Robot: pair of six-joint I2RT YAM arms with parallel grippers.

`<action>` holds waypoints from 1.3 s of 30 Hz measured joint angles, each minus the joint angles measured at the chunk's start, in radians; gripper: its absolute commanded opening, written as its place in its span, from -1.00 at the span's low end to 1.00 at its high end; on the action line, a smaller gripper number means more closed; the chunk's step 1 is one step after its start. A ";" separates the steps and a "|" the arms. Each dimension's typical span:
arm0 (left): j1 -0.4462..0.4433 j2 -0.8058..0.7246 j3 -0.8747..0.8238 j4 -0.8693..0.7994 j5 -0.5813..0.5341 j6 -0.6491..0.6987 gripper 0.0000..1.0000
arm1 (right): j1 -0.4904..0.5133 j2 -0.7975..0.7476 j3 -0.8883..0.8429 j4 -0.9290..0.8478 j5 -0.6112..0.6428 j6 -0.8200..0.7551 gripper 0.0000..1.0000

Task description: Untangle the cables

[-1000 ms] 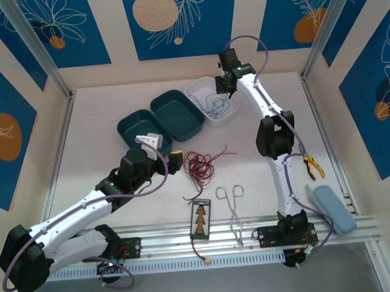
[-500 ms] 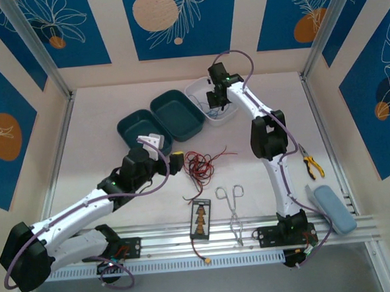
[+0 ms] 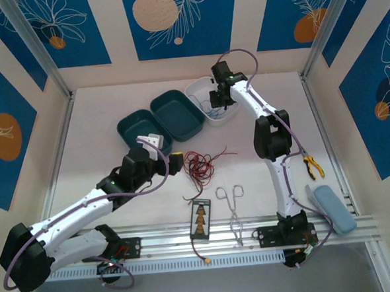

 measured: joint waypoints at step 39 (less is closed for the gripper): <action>-0.031 0.671 0.273 -0.060 0.337 -0.104 -0.14 | 0.008 -1.268 -1.229 0.267 -0.052 0.437 0.98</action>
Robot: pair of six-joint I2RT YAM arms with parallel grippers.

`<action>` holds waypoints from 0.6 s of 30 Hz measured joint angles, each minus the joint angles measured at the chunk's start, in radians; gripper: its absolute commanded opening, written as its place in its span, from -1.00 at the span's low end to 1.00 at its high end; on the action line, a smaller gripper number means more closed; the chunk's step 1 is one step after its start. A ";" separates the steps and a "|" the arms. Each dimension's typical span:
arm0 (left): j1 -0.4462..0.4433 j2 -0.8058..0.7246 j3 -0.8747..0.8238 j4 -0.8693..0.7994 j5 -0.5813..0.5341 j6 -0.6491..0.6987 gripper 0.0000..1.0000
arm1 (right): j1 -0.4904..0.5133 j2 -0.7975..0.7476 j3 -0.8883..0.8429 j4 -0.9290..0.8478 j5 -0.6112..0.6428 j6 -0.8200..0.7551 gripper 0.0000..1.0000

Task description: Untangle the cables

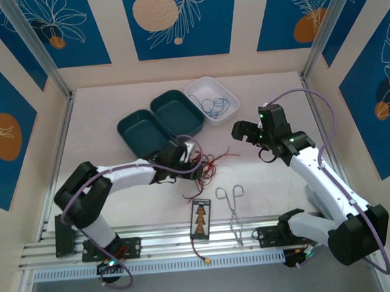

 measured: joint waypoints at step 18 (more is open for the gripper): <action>0.000 0.182 0.299 -0.014 0.036 0.161 -0.36 | 0.019 -0.008 -0.092 0.006 -0.032 0.031 0.88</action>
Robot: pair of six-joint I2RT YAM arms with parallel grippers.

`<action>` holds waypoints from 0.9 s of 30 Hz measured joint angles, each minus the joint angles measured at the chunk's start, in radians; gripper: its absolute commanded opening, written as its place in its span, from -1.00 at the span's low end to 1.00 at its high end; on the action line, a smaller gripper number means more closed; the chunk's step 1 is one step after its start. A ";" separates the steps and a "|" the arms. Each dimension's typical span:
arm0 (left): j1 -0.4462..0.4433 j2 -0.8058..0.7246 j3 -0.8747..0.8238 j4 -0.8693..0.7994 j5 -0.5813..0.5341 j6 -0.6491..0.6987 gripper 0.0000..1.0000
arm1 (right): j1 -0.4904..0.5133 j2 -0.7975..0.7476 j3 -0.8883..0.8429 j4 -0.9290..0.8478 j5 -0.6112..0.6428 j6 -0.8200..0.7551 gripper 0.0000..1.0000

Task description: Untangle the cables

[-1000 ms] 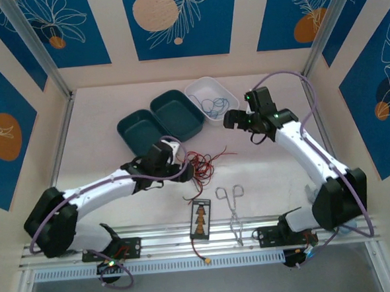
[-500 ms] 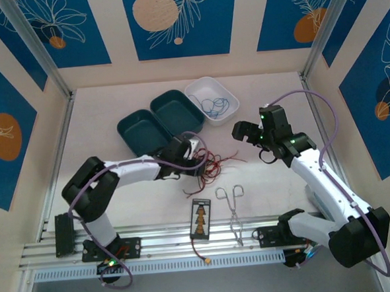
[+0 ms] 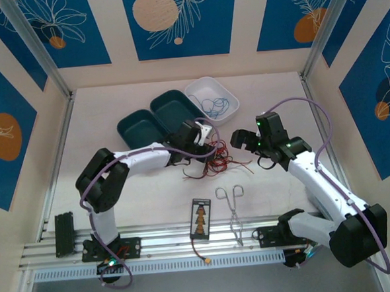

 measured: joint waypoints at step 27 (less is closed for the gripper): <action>0.000 -0.001 0.148 -0.076 -0.019 0.140 -0.05 | -0.081 0.309 -0.047 0.119 -0.323 0.095 -0.04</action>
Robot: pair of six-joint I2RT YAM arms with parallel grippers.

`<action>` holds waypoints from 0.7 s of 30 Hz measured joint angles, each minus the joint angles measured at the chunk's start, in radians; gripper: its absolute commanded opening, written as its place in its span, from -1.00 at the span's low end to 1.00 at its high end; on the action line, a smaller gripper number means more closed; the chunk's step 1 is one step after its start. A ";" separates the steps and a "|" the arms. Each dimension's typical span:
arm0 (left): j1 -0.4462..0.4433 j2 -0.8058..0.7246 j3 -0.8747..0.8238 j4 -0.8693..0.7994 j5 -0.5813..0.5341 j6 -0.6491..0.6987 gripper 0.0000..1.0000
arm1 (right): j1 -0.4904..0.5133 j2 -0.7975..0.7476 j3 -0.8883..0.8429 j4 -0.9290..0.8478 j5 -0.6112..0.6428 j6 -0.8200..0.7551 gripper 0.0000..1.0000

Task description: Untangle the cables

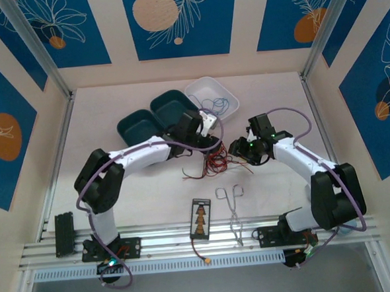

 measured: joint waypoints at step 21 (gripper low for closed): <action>0.000 0.126 0.093 -0.108 0.023 0.078 -0.35 | 0.007 0.103 0.002 0.072 -0.047 0.000 0.07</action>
